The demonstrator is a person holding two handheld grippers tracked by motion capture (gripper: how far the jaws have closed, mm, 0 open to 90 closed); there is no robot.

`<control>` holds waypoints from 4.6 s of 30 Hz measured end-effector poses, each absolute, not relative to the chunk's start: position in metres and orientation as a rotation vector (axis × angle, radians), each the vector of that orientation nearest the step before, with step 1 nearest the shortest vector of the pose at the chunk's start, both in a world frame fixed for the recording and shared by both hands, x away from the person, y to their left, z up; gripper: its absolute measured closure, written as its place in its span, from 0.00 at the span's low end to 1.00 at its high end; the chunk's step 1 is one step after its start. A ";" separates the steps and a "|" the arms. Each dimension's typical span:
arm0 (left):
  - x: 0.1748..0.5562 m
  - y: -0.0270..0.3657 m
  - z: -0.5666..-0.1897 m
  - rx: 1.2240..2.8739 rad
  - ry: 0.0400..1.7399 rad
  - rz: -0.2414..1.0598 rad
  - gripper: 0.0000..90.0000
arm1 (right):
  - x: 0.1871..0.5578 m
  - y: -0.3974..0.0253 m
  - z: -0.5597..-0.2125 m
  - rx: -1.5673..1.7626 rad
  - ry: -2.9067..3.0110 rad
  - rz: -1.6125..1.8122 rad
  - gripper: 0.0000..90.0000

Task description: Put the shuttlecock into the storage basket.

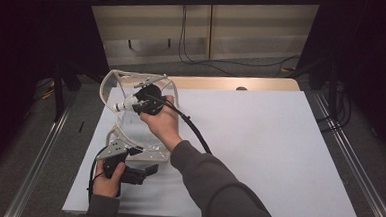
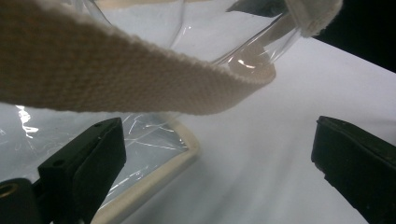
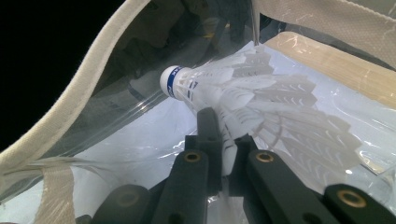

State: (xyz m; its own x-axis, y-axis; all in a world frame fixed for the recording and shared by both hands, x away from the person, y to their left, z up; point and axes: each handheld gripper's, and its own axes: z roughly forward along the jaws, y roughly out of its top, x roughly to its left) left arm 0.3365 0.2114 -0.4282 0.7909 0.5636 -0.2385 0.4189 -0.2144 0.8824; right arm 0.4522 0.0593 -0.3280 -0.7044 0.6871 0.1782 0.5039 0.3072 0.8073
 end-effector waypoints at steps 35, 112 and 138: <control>0.336 0.213 -0.428 1.842 0.754 0.175 0.04 | 0.458 0.057 -0.346 1.107 2.381 1.266 0.99; 0.337 0.214 -0.428 1.840 0.760 0.181 0.04 | 0.460 0.058 -0.359 1.070 2.388 1.213 0.98; 0.337 0.213 -0.428 1.837 0.761 0.184 0.04 | 0.459 0.061 -0.361 1.044 2.410 1.198 0.94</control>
State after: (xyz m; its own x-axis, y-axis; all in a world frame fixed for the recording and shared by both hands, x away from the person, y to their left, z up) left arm 0.3369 0.2133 -0.4280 0.7826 0.5794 -0.2276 0.4118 -0.2077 0.8873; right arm 0.4594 0.0605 -0.3612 -0.7103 0.6987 0.0849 0.4898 0.4040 0.7726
